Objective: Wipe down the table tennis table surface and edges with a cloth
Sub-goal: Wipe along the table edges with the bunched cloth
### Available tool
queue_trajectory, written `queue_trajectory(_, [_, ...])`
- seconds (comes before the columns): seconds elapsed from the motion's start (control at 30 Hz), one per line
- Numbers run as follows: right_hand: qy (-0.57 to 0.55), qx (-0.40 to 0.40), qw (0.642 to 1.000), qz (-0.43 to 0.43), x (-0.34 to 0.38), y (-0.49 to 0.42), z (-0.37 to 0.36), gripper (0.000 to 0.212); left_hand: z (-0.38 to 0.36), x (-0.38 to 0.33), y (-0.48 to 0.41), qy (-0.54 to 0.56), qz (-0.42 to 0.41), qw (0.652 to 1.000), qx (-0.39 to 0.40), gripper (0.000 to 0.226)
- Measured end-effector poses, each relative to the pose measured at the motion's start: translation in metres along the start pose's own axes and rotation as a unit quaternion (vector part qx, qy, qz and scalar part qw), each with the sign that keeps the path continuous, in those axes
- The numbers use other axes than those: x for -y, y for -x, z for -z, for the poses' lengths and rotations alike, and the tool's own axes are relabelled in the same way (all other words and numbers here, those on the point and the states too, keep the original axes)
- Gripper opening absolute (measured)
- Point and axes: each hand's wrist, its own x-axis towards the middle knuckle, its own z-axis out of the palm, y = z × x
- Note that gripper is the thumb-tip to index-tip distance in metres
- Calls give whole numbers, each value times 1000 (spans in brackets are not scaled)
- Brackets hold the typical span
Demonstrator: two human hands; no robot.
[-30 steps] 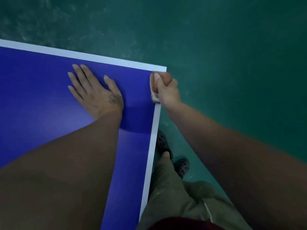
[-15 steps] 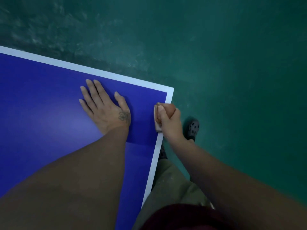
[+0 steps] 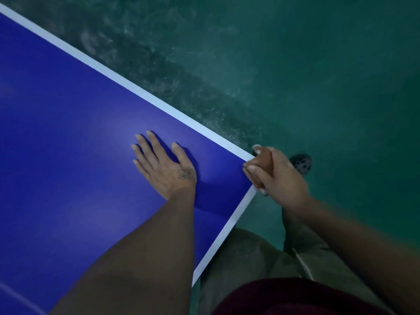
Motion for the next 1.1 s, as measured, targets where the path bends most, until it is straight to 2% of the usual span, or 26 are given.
queue_trajectory(0.07, [66,75,994,51,4,-19,15,57,-1,0,0,-3,1,1000,-5,68])
queue_trajectory(0.13, [91,143,978,119,23,-37,19,45,-2,1,0,-5,3,1000,-5,68])
queue_trajectory(0.23, [129,220,958,130,69,-69,13,48,-5,1,-2,-6,1,1000,-5,67])
queue_trajectory(0.43, [77,212,968,108,152,-103,-23,65,-4,5,-2,-3,-5,1000,-6,67])
queue_trajectory(0.63, [38,184,976,107,103,-78,-12,81,-3,5,-2,2,-5,1000,-12,66])
queue_trajectory(0.8, [109,174,973,102,60,-58,8,85,-3,6,-2,20,-6,1000,-17,63])
queue_trajectory(1.1, [133,233,960,86,112,-96,-12,80,-2,6,-3,37,-4,999,-14,57])
